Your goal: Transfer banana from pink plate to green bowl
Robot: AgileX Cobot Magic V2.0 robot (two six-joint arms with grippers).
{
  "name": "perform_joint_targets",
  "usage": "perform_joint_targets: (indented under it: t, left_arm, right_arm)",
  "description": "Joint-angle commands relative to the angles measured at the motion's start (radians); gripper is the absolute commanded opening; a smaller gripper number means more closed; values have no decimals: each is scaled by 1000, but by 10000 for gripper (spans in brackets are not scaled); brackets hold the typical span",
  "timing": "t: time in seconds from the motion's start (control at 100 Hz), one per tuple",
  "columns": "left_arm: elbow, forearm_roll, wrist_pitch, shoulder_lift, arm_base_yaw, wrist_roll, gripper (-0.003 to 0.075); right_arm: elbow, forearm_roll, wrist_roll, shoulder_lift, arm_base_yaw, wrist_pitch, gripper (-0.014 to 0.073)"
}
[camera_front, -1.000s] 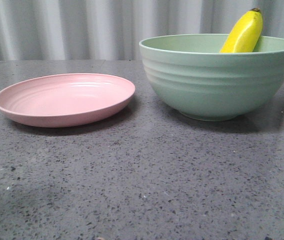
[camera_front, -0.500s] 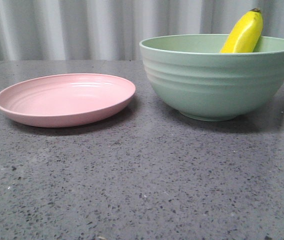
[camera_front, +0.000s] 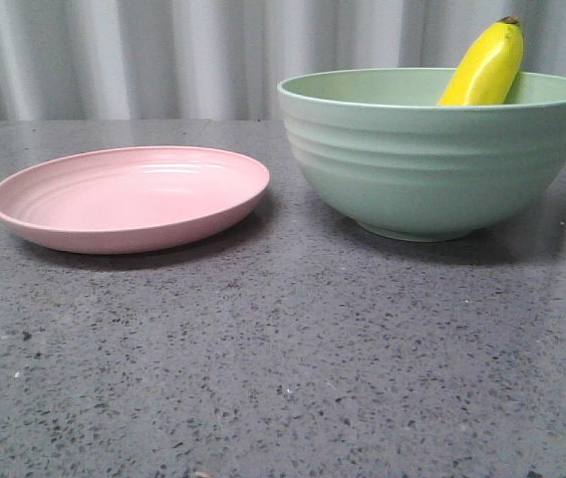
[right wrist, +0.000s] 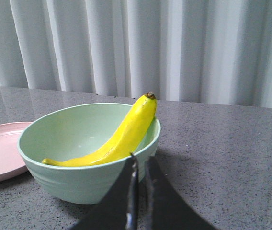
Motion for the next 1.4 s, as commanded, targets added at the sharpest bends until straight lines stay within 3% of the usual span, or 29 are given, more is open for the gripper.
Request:
perform_joint_targets:
  t: [0.0,0.58,0.7,1.39]
  left_arm:
    - [9,-6,3,-35,32,-1,-20]
    - [9,-6,535,-313,141,-1,-20]
    - [9,-6,614,-298,143,-1,-20]
    - [9,0,613,-301,143,-1,-20]
  right_arm:
    - [-25,-3,-11,13,1,-70,-50]
    - [-25,-3,-11,13,1,-70,-50]
    - [-25,-3,-11,14,1,-68,-50]
    - [-25,-3,-11,14,1,-67,-50]
